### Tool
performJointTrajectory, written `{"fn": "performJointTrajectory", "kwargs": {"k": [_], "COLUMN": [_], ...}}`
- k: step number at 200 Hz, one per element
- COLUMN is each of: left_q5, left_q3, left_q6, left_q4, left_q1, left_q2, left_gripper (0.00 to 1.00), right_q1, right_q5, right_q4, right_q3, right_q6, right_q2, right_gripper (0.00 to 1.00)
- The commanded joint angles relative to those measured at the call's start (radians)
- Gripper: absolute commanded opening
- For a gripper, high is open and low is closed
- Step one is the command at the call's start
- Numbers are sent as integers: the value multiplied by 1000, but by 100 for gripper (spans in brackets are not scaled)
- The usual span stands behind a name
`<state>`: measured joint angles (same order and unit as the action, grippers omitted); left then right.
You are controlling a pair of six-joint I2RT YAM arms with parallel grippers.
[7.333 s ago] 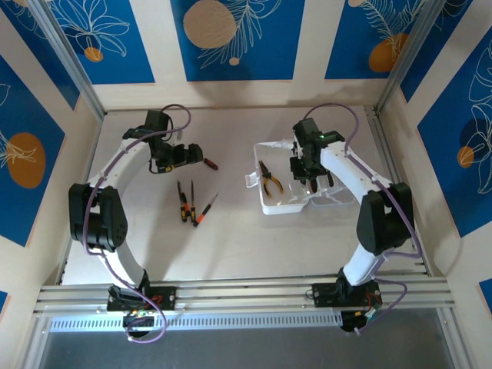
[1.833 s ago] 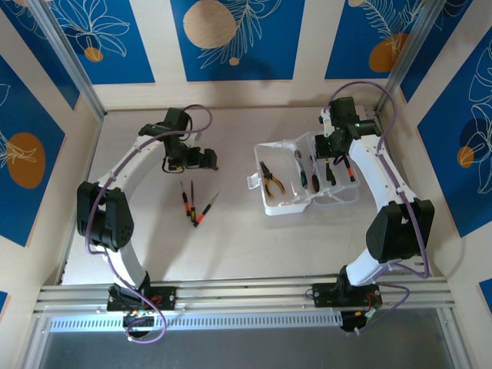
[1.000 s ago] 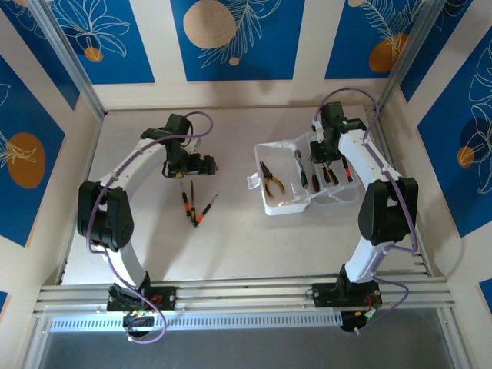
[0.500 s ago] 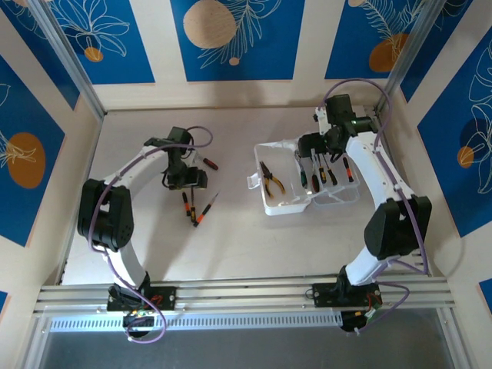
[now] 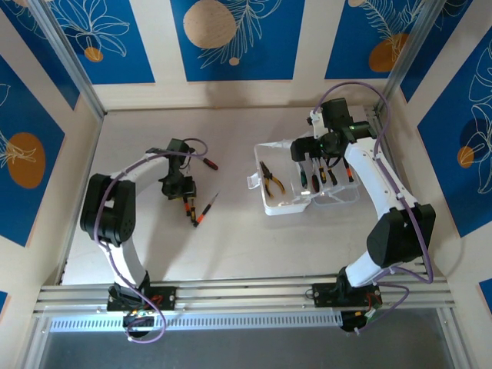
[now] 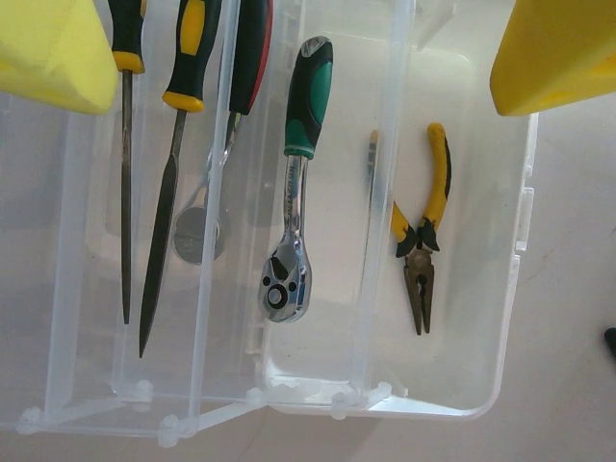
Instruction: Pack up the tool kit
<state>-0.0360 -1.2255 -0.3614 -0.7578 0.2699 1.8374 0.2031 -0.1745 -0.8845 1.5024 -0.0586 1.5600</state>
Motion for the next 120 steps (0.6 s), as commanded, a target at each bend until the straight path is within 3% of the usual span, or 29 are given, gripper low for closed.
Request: {"fn": "performJointTrajectory", "kwargs": {"k": [1,24,53,120], "left_q5": [46,49,39,47], "left_q3": [-9,-2,-1,-40], "left_q6": [-7,-3,-1,28], "left_q4": [11,33,44,-8], "left_q1": [-6,-11,-11,-12], "left_q2": [42,72,109,49], "left_gripper": [39,34,22,2], "right_q1": [5,5,5,0], "right_q5": [35,35,32,56], "right_q4": [-8,-7,-12,-28], "right_q3": [-4,-10,-14,-8], "right_q6": [-14,-14,-15,-21], "right_q2": [-1,0,-1,-25], "right_gripper": [99,99,99,99]}}
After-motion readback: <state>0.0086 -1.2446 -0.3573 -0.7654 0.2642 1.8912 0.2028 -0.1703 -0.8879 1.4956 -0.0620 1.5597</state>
